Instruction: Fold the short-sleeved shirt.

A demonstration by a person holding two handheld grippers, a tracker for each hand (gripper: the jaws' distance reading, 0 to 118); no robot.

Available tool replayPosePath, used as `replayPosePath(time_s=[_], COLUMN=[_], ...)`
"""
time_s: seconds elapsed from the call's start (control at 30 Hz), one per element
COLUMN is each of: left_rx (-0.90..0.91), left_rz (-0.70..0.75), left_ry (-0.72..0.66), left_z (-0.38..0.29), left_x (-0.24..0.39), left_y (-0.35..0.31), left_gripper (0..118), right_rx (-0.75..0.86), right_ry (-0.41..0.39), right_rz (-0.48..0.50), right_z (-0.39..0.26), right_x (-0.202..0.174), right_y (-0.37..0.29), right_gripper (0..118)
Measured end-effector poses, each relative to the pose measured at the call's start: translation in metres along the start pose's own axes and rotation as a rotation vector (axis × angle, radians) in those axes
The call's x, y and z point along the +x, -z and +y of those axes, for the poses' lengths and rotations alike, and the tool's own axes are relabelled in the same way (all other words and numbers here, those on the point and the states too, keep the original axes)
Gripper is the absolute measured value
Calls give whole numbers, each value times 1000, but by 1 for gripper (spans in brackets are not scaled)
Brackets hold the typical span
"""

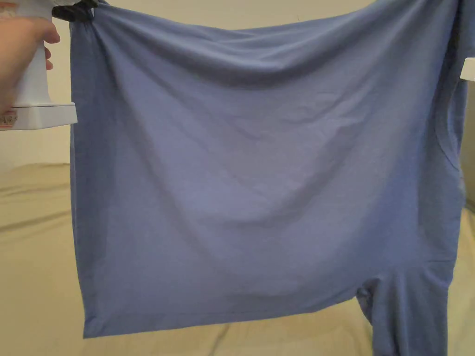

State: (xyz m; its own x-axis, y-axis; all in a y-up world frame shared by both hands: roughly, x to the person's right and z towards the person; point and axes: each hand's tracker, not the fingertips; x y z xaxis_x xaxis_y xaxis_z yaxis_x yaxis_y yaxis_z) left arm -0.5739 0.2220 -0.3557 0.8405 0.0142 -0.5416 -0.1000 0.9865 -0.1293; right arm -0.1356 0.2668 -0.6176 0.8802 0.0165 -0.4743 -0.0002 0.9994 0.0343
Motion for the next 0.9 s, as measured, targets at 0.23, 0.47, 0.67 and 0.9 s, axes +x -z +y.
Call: replayPosePath(time_s=[0.23, 0.47, 0.67, 0.9], left_rx=[-38, -220, -231, -276], left_rz=[-57, -69, -68, -99], left_ry=[-51, -121, -70, -18], left_z=[-108, -207, -240, -340], left_x=[-2, -3, 0, -1], left_y=[34, 59, 45, -17], left_gripper=[3, 3, 3, 3], right_rx=[-73, -275, -323, -432], right_ry=[-56, -29, -9, 36], right_rz=[32, 45, 58, 96], right_z=[-106, -235, -277, -378], right_x=[-2, 6, 0, -1], right_y=[-8, -1, -10, -78], right_gripper=[6, 6, 6, 6])
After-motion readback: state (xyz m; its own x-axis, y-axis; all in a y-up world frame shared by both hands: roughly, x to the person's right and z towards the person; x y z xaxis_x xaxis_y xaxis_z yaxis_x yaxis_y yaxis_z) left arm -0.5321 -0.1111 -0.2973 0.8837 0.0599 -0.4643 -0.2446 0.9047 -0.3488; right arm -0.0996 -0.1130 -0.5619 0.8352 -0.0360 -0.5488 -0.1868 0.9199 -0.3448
